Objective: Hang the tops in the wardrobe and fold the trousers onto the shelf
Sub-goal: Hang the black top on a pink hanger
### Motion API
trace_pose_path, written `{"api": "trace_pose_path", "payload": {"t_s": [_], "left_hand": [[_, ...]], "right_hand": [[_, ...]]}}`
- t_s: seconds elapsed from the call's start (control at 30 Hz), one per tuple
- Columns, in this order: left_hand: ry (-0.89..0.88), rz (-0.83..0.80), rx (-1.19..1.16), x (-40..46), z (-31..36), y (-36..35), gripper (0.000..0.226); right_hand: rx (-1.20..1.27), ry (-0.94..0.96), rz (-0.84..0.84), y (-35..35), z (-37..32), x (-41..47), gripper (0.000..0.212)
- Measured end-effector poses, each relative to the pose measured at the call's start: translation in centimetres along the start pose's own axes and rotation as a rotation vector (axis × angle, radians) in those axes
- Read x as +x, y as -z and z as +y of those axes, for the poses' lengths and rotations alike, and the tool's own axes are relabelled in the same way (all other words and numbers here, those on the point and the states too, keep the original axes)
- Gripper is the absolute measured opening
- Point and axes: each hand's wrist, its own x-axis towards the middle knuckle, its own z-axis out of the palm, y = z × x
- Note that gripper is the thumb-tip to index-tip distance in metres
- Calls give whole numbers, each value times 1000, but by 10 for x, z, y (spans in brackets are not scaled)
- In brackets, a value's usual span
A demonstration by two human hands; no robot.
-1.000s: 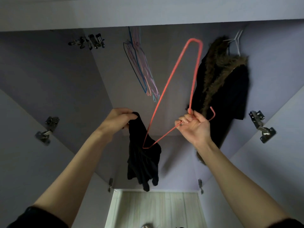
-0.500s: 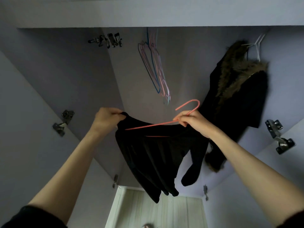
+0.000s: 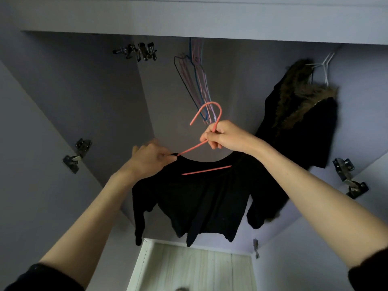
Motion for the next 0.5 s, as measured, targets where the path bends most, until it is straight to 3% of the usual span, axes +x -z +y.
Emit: {"api": "trace_pose_path", "payload": {"t_s": [0.1, 0.27, 0.4, 0.5], "left_hand": [[-67, 109, -34, 1, -2, 0, 13], [-143, 476, -227, -4, -3, -3, 12], [-192, 616, -244, -7, -7, 7, 11], [-154, 650, -249, -6, -15, 13, 12]], "right_hand": [[23, 23, 34, 1, -6, 0, 19], [206, 47, 27, 8, 5, -3, 17], [-19, -123, -73, 26, 56, -10, 53], [-163, -211, -59, 25, 86, -11, 41]]}}
